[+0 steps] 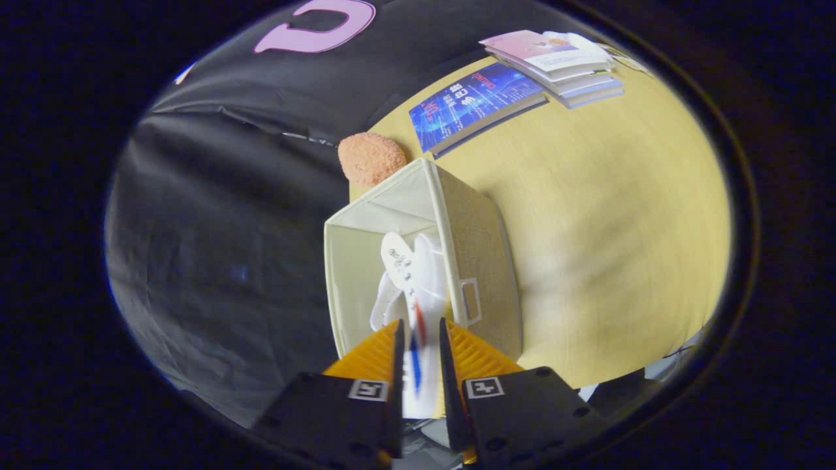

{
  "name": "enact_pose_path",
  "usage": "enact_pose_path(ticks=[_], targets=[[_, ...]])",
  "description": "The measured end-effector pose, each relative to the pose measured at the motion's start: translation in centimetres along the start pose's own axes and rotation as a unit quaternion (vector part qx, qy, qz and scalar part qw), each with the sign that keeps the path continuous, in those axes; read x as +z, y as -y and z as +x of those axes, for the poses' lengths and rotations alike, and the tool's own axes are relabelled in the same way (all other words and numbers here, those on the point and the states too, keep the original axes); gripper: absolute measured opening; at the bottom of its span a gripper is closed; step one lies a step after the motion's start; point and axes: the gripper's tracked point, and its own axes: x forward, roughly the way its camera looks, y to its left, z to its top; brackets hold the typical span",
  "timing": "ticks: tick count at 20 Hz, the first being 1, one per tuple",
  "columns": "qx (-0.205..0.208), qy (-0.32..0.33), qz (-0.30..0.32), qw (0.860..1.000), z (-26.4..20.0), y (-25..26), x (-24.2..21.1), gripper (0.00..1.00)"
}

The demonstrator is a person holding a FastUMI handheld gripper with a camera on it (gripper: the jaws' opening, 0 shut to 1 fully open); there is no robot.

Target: Open the storage box then place both shoes into the box .Put the left shoe in first, then the right shoe, with the right side of both shoes facing outward in a uniform manner.

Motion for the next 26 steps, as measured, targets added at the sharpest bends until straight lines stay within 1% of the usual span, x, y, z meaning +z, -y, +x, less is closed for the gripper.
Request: enact_pose_path(ticks=[1,7,10,13,16,18,21,23,26], targets=[[-0.003,0.002,0.0,1.0,0.3,0.1,-0.1,0.27],[0.012,0.009,0.008,1.0,-0.9,0.0,0.9,0.27],[0.014,0.023,-0.003,1.0,-1.7,0.2,1.6,0.27],[-0.01,0.079,-0.066,0.995,-2.8,1.4,4.1,0.27],[-0.015,0.144,-0.119,0.982,-5.5,0.9,6.6,0.27],[-0.017,0.203,-0.16,0.966,-7.8,0.2,9.1,0.27],[-0.014,0.289,-0.212,0.933,-12.2,-1.8,11.9,0.27],[-0.021,0.351,-0.24,0.905,-15.9,-2.9,14.1,0.27],[-0.027,0.439,-0.279,0.854,-22.0,-5.2,16.1,0.27]])
